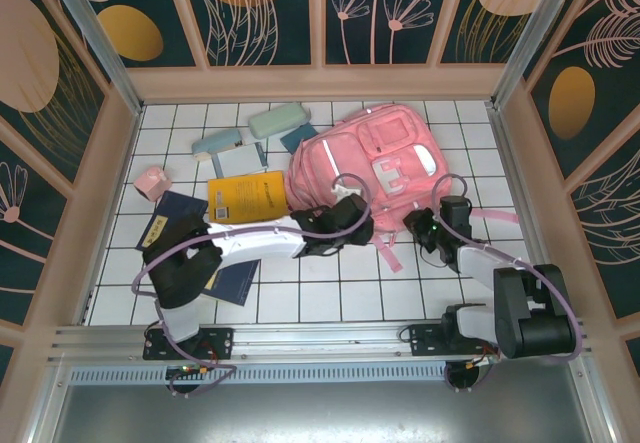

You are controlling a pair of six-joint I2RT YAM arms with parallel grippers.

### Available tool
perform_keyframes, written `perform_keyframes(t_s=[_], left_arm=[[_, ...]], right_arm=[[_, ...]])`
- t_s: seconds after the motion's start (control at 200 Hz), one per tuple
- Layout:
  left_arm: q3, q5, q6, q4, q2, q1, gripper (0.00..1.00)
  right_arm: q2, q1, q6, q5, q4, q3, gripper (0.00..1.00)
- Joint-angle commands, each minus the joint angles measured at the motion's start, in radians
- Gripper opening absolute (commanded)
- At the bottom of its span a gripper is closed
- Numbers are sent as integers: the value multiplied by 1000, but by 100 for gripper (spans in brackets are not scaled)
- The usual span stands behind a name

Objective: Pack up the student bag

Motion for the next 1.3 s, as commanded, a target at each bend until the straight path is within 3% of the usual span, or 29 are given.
perform_keyframes(t_s=[0.0,0.22,0.665,1.296], left_arm=[[34,11,28,66,63,-24,31],[83,3,62,106,147,-61,26],[237,15,87,23,300,-81,21],[266,-20,74,-26,338,-79,19]], right_arm=[[2,2,0,-39,31,-17,1],[13,2,-5,-48,19,-18,0],[16,1,9,-56,42,-41,0],[0,1,13,-50,37,-48,0]])
